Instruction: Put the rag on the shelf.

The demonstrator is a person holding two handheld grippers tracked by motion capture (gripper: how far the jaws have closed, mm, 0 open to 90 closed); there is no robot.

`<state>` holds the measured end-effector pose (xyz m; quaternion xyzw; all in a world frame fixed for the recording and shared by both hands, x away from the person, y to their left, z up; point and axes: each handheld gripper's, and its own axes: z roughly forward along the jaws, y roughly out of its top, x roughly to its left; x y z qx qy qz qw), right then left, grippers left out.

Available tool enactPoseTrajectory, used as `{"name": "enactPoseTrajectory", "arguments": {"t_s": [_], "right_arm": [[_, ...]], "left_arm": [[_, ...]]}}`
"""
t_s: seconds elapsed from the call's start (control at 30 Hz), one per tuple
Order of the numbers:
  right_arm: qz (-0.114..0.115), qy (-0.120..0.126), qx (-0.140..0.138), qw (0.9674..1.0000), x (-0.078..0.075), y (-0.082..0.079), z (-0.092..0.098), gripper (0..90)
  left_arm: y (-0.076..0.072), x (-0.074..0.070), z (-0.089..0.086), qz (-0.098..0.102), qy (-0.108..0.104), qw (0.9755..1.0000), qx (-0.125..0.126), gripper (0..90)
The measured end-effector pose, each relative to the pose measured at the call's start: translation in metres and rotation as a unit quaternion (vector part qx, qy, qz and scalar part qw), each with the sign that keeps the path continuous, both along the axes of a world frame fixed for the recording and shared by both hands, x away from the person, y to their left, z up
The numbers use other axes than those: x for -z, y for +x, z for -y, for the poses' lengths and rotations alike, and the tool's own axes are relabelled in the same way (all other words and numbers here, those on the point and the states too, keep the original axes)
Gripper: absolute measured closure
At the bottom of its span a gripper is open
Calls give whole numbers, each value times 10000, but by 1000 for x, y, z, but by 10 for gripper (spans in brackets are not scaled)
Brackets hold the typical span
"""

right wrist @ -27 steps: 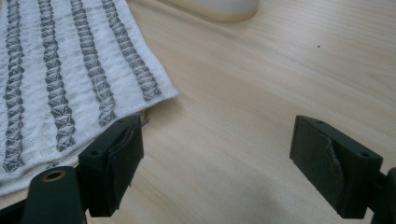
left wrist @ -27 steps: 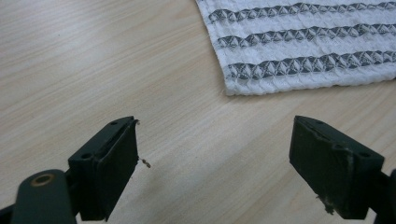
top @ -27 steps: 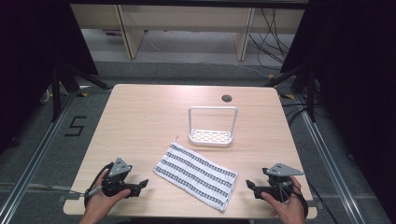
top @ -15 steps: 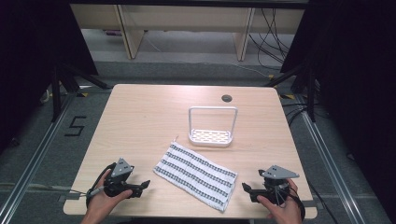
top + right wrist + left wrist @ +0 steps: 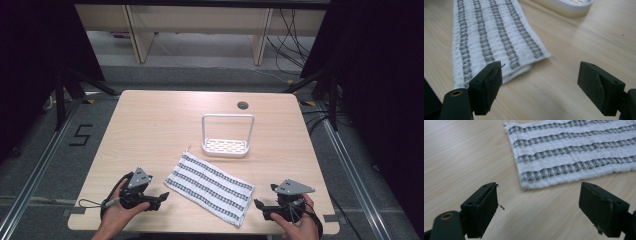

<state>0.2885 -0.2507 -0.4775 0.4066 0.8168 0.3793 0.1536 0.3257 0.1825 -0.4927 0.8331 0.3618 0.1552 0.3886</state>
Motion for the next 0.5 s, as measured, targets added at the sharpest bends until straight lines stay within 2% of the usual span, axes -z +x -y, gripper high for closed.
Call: {"name": "enactPoseTrajectory", "arguments": {"t_s": [0.03, 0.1, 0.13, 0.2, 0.23, 0.3, 0.33, 0.37, 0.5], "right_arm": [[125, -57, -100, 9999, 0, -1, -2, 212], [112, -62, -125, 9998, 0, -3, -4, 213], [102, -86, -214, 9997, 1, -7, -8, 216], [61, -95, -280, 9995, 2, -11, -12, 226], [37, -111, -268, 9996, 2, -14, -14, 232], [89, -139, -388, 9991, 2, -18, -17, 234], [69, -115, -427, 9990, 2, -20, -20, 236], [69, -115, -427, 9990, 2, -20, -20, 236], [136, -173, -606, 9979, 3, -28, -28, 252]], "left_arm": [[1, -1, 4, 5, 79, 9999, 101, 152], [3, -3, 8, -7, 123, 9998, 172, 154], [7, -5, 18, 20, 163, 9995, 280, 155], [9, -6, 24, 22, 149, 9993, 328, 159], [14, -8, 36, 55, 129, 9989, 448, 163], [18, -12, 48, 60, 97, 9984, 549, 169], [21, -13, 53, 63, 170, 9977, 657, 172], [21, -13, 53, 63, 170, 9977, 657, 173], [36, -19, 75, -8, 87, 9960, 886, 179]]}}
